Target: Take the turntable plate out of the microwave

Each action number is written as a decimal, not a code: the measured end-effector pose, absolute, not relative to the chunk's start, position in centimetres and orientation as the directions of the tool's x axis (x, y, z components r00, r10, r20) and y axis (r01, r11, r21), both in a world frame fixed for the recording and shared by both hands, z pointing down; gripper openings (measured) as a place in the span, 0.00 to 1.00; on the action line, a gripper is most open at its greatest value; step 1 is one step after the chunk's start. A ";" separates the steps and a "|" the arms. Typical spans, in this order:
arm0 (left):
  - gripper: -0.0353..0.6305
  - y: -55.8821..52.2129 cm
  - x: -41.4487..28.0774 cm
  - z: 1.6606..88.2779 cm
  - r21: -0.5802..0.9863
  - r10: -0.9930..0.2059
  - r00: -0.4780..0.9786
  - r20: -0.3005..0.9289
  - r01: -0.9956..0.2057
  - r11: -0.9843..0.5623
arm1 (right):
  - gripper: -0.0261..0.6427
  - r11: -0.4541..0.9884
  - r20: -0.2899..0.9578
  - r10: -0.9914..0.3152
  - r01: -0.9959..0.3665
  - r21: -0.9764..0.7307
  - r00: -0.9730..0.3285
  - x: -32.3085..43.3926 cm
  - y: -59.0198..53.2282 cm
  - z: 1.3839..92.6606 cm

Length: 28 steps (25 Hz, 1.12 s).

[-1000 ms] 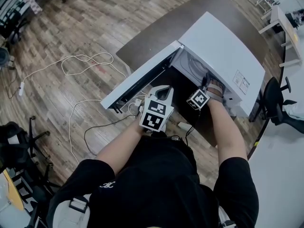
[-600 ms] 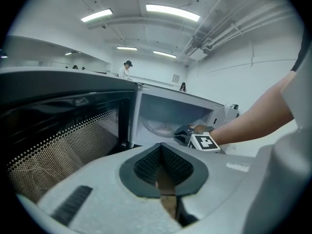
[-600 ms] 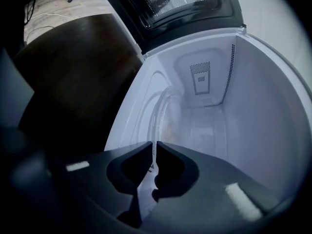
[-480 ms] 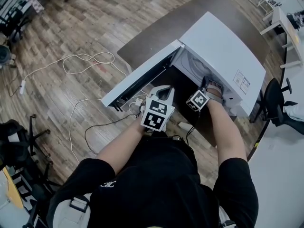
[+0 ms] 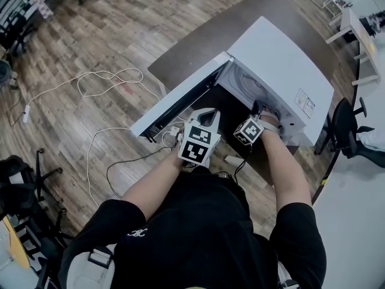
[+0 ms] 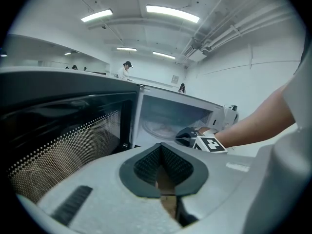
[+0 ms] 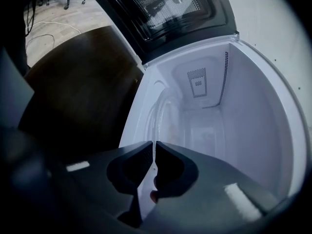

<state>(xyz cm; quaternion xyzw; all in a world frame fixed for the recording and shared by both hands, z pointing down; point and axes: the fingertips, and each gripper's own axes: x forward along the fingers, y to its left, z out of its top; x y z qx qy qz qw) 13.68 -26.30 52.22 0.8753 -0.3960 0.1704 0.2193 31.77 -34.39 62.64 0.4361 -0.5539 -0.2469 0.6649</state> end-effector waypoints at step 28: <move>0.06 -24.2 12.9 51.5 0.225 -0.571 0.683 0.456 -0.709 -0.668 | 0.08 0.420 0.512 -0.810 -0.327 0.847 0.286 31.1 -33.7 56.6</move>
